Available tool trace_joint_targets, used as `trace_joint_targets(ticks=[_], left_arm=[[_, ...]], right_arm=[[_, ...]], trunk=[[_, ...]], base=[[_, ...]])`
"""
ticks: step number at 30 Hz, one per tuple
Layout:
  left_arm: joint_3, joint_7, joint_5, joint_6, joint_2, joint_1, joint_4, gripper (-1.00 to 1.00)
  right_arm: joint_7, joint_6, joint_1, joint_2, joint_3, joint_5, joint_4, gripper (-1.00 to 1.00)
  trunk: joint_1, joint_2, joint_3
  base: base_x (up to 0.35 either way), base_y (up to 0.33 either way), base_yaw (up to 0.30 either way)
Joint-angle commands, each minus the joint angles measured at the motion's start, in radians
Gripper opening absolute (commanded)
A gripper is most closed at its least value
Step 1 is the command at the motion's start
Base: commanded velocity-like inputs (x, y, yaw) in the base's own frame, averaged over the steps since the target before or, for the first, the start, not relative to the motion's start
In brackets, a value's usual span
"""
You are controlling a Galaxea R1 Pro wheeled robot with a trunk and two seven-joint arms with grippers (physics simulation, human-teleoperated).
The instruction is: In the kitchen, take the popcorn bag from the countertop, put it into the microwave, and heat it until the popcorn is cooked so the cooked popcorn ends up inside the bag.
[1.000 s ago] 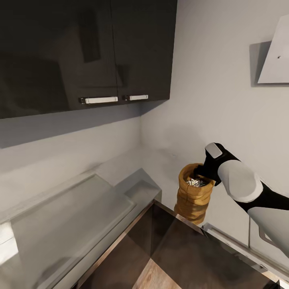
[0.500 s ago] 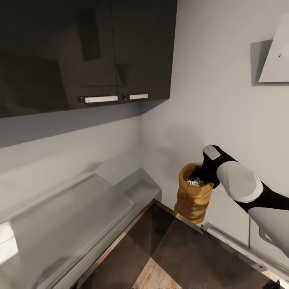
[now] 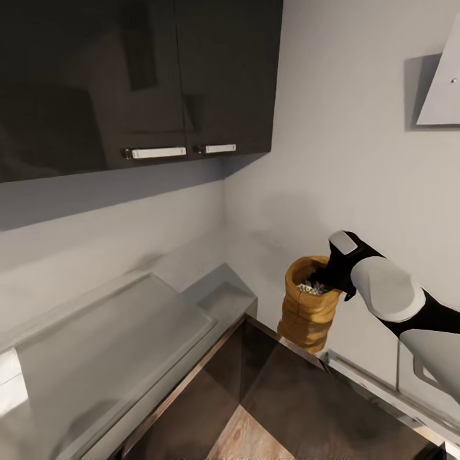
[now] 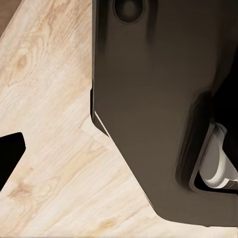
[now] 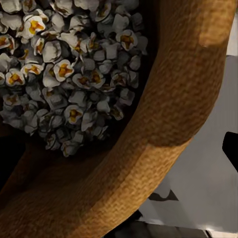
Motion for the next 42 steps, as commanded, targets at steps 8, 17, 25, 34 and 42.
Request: trace_joint_targets(ticks=[8, 17, 25, 34, 42], left_arm=[[0.007, 0.0, 0.001, 0.002, 0.0, 0.0, -0.001, 1.0], [0.007, 0.0, 0.001, 0.002, 0.0, 0.0, -0.001, 1.0], [0.007, 0.0, 0.001, 0.002, 0.0, 0.0, -0.001, 1.0], [0.007, 0.0, 0.001, 0.002, 0.0, 0.0, -0.001, 1.0], [0.007, 0.0, 0.001, 0.002, 0.0, 0.0, -0.001, 1.0]], right_arm=[[-0.008, 0.002, -0.001, -0.001, 0.002, -0.01, -0.001, 1.0], [-0.008, 0.002, -0.001, -0.001, 0.002, -0.01, 0.0, 1.0], [-0.008, 0.001, -0.001, -0.001, 0.002, -0.01, 0.0, 1.0], [-0.008, 0.001, -0.001, -0.001, 0.002, -0.01, 0.0, -1.0], [-0.008, 0.001, -0.001, -0.002, 0.002, -0.01, -0.001, -1.0]], trunk=[[0.0, -0.001, -0.013], [0.0, -0.001, -0.025], [0.0, -0.001, -0.035], [0.0, -0.001, -0.038], [0.0, -0.001, -0.038]], base=[[0.0, -0.066, 0.0], [0.0, -0.003, 0.0], [0.0, 0.0, 0.0], [0.0, 0.0, 0.0], [0.0, 0.0, 0.0]])
